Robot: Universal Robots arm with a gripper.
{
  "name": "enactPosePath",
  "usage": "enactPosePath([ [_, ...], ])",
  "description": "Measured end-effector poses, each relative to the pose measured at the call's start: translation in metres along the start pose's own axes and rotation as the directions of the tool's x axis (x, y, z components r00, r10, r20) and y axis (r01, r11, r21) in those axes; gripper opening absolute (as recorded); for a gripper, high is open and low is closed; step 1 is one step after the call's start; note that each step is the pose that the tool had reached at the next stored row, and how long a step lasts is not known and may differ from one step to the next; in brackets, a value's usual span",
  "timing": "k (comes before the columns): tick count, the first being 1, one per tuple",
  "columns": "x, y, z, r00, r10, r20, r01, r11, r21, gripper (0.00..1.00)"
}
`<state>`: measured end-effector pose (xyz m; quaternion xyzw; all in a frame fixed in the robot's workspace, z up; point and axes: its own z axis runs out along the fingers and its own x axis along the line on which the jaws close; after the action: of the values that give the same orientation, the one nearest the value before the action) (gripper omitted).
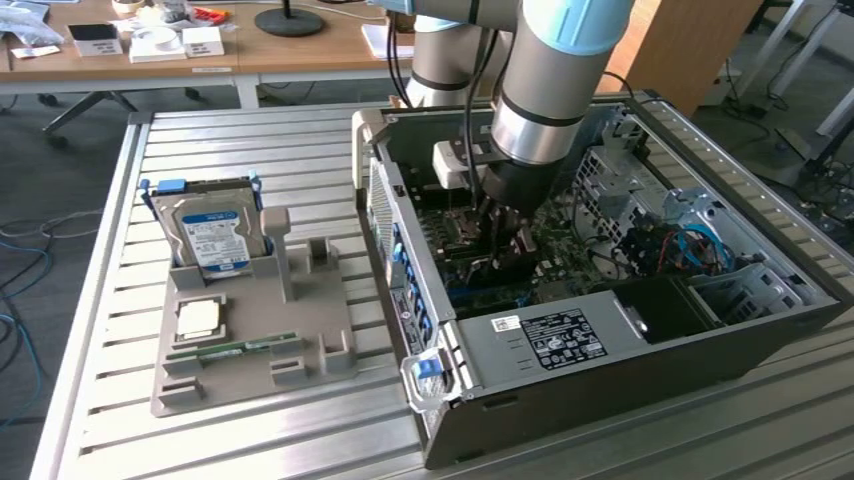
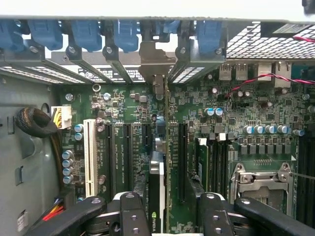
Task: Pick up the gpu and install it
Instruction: 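Insert the gpu into the slot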
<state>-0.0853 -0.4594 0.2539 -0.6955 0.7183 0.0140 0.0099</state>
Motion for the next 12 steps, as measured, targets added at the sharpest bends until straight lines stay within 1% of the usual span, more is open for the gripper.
enactPosePath([
  [4,0.0,0.0001,0.0,1.0,0.0,0.0,0.0,1.0,0.0,0.46],
  [6,0.0,0.0001,0.0,1.0,0.0,-0.0001,0.0,1.0,0.0,0.44],
  [7,0.0,0.0001,0.0,1.0,0.0,-0.0001,0.0,1.0,0.0,0.38],
  [8,0.0,0.0001,0.0,1.0,0.0,-0.0002,0.0,1.0,-0.0001,0.38],
  [9,0.0,0.0001,0.0,1.0,0.0,-0.0001,0.0,1.0,-0.0001,0.32],
  [12,0.0,0.0001,0.0,1.0,0.0,-0.0001,0.0,1.0,0.0,0.32],
])
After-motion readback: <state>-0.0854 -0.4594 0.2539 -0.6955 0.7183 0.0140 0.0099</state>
